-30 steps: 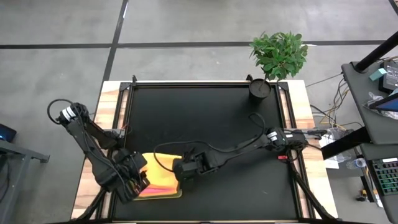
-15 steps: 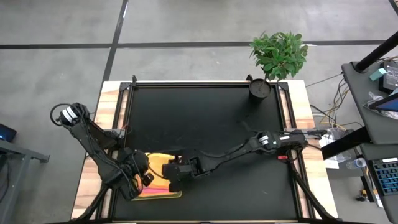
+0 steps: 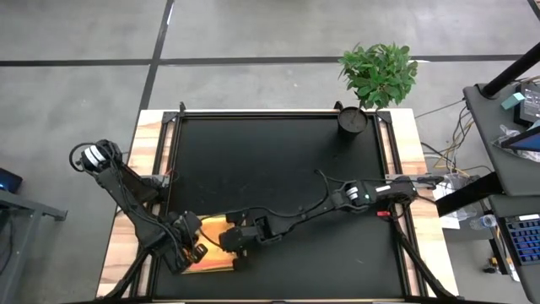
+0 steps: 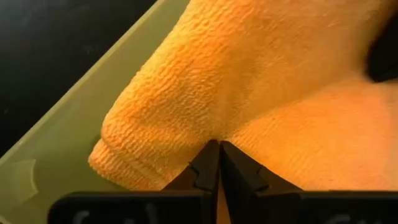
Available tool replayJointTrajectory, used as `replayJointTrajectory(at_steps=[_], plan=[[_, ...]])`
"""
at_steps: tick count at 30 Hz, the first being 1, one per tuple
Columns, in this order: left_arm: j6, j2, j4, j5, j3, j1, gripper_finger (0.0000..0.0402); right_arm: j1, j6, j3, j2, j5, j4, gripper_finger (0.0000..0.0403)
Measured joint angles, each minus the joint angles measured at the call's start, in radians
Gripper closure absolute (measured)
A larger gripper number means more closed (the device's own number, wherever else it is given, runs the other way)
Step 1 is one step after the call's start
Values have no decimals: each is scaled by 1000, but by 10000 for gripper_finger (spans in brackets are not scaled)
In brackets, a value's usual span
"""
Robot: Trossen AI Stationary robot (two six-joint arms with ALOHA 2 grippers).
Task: Fold microfiber towels
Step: Put the folded orange microfiber towel into the yellow bin
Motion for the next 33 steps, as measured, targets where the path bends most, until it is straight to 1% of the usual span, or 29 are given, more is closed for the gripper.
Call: replayJointTrajectory(at_steps=[3,10,12,15,17,19,22,23,24,28,30,33], plan=[[1,0,-1,48,0,0,401,3,1,0,-3,-15,-3,390],[60,-8,-20,59,28,0,401,4,-16,9,-56,0,-45,390],[65,-15,-50,59,43,0,401,4,-35,10,-78,37,-73,390],[67,-23,-93,55,68,0,401,1,-86,10,-104,130,-116,390],[68,-30,-119,28,80,0,402,-7,-118,10,-113,189,-138,390],[81,-32,-123,-21,83,-1,402,-23,-136,10,-113,204,-137,390],[83,-32,-123,-121,68,-1,402,-50,-131,5,-99,182,-116,390],[80,-28,-124,-138,60,-1,402,-58,-120,4,-94,170,-114,390],[79,-20,-123,-142,54,0,402,-64,-111,3,-82,154,-117,390],[79,21,-92,-141,22,0,402,-70,-104,0,-43,23,-125,390],[79,43,-74,-137,8,-1,402,-64,-105,-1,-28,19,-126,390],[85,66,-75,-101,2,0,402,-62,-101,-8,-26,24,-138,390]])
